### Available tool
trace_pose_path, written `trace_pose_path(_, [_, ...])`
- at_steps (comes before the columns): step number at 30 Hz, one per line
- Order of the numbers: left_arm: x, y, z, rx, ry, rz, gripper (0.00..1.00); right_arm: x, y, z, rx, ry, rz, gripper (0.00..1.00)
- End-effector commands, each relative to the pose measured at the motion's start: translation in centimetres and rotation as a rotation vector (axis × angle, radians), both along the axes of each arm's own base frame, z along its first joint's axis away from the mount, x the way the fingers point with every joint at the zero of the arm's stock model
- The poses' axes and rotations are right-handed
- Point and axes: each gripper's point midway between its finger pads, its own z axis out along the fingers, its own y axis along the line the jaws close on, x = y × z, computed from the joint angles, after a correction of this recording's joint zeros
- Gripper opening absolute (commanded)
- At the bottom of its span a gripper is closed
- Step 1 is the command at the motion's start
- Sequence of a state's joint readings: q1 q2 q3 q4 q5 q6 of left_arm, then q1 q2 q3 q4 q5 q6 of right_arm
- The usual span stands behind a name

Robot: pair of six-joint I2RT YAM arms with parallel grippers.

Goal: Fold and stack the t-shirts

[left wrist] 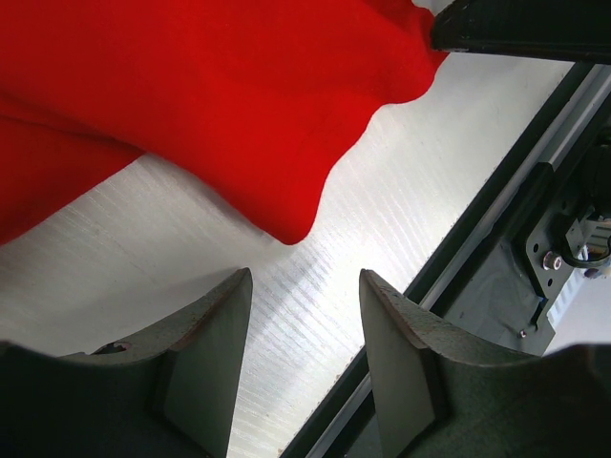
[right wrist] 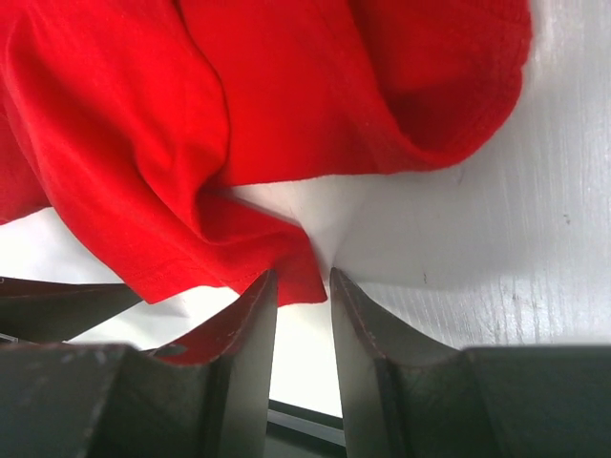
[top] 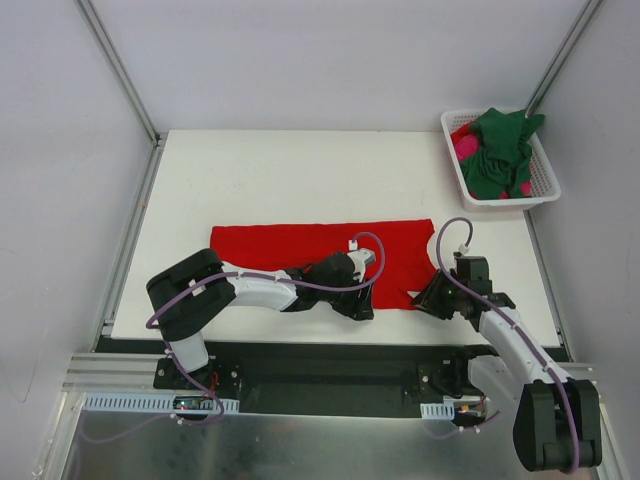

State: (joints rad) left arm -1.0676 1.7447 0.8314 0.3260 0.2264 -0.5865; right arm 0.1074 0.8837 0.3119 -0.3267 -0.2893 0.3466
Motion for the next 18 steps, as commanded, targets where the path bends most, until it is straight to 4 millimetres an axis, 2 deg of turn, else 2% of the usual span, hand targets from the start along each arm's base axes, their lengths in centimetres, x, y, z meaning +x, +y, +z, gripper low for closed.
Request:
trace_pose_path(1, [0.63, -1.09, 1.24, -0.035, -0.042, -0.004, 0.49, 0.39, -0.56, -0.26, -0.028, -0.006, -0.001, 0.33])
trace_pose_path(9, [0.78, -1.11, 1.3, -0.03, -0.049, -0.003, 0.48, 0.67, -0.49, -0.35, -0.028, 0.001, 0.003, 0.31])
trace_pose_path(18, [0.9, -1.01, 1.24, -0.026, -0.055, 0.003, 0.48, 0.89, -0.41, -0.37, -0.024, 0.01, 0.006, 0.23])
